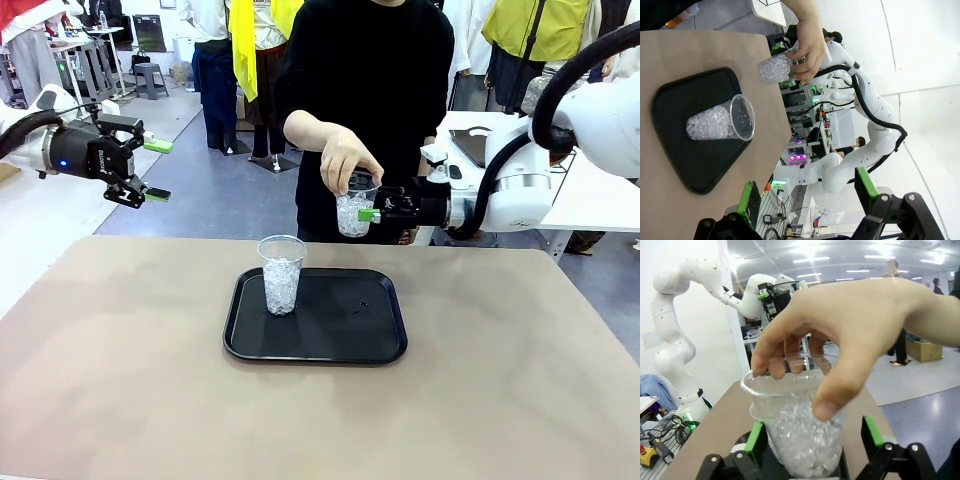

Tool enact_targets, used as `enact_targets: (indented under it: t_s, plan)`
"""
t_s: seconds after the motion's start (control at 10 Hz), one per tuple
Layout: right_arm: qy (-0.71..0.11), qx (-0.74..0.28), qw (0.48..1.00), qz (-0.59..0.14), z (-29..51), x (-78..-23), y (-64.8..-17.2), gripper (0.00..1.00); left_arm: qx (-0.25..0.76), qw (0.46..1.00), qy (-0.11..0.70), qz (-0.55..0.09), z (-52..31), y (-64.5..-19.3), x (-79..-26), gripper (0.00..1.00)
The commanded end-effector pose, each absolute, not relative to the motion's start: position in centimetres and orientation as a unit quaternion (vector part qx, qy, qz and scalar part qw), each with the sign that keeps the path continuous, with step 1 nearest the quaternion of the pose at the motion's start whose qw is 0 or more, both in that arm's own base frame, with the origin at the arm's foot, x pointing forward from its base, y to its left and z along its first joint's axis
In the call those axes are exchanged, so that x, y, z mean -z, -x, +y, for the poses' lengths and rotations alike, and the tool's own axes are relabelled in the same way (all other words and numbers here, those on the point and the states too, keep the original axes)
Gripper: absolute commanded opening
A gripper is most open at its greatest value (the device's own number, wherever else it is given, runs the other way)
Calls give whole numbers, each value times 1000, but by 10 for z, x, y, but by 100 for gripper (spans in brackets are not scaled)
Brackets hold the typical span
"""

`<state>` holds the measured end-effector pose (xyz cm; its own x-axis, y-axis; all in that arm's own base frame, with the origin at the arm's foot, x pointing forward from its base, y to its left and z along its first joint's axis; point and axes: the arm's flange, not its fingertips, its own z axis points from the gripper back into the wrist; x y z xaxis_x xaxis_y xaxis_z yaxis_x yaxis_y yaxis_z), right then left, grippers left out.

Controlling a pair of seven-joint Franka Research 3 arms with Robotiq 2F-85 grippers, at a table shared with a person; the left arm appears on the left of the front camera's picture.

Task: Pour the drink into the iced cup.
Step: Open the gripper to release the iced cup you were holding.

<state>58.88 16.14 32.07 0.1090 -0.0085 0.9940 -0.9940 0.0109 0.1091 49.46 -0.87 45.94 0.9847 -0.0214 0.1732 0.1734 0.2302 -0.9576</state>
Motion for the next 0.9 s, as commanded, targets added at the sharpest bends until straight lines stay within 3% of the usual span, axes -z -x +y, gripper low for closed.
enact_targets:
  t_s: [0.0,0.5,0.8]
  plan:
    - [-514,-465,535,-482,134,-325,-575,100,63,781,618,-62,-8,-492,-460,100]
    - [-497,-505,525,-472,43,-318,-543,100,63,781,618,-62,-8,-492,-460,100]
    - [-477,-496,532,-494,32,-310,-540,100,63,781,618,-62,-8,-492,-460,100]
